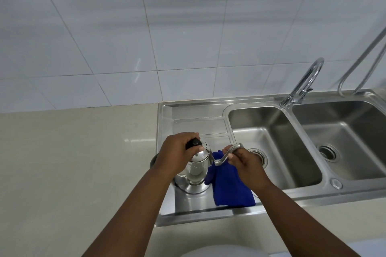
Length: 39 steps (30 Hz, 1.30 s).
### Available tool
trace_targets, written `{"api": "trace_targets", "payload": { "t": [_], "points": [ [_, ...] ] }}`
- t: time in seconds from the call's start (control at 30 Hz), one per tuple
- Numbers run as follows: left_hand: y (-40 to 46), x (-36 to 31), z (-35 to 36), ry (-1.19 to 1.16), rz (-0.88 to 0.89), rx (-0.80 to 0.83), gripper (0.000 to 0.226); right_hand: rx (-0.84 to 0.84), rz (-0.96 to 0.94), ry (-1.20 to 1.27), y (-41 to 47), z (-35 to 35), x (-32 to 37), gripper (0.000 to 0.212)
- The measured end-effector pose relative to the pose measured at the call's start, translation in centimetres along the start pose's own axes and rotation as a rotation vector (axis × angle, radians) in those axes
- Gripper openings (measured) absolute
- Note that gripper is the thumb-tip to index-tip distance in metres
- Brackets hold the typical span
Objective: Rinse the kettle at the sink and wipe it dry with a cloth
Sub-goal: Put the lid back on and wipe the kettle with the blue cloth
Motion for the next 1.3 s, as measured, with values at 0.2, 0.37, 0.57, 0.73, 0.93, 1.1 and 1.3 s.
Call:
{"api": "trace_targets", "payload": {
  "t": [0.2,0.37,0.57,0.73,0.93,1.1,1.3],
  "points": [
    [0.3,-0.4,0.2,0.142,0.049,-0.014,0.024,-0.012,0.01,-0.015,-0.1,0.2,0.2,0.022],
    [-0.1,-0.4,0.4,0.126,0.025,-0.057,0.031,-0.017,0.013,-0.042,-0.2,0.4,0.1,0.023],
    [-0.4,-0.3,0.4,0.04,0.079,-0.034,0.026,0.014,0.01,-0.044,1.5,0.2,0.1,0.021],
    [-0.1,0.1,0.4,-0.065,0.055,0.053,0.029,0.091,0.015,-0.048,5.1,0.7,0.4,0.023],
    [0.2,0.2,0.5,-0.048,0.096,0.082,0.026,0.263,0.054,-0.01,9.8,2.3,2.0,0.024],
    [-0.1,0.6,1.3,-0.07,0.091,0.003,0.024,0.339,-0.013,-0.221,11.5,3.0,3.2,0.025],
    [-0.4,0.9,1.9,-0.126,0.062,-0.053,0.028,0.155,0.006,-0.476,6.1,3.6,-1.1,0.036]
  ]
}}
Point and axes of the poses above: each hand's wrist, its own y-axis towards the middle knuckle, its own z-axis out of the palm, x = y × z, the point moved 1 cm from there along y, towards the middle knuckle, and after that the axes turned 9 degrees about -z, right-handed, at the moved point
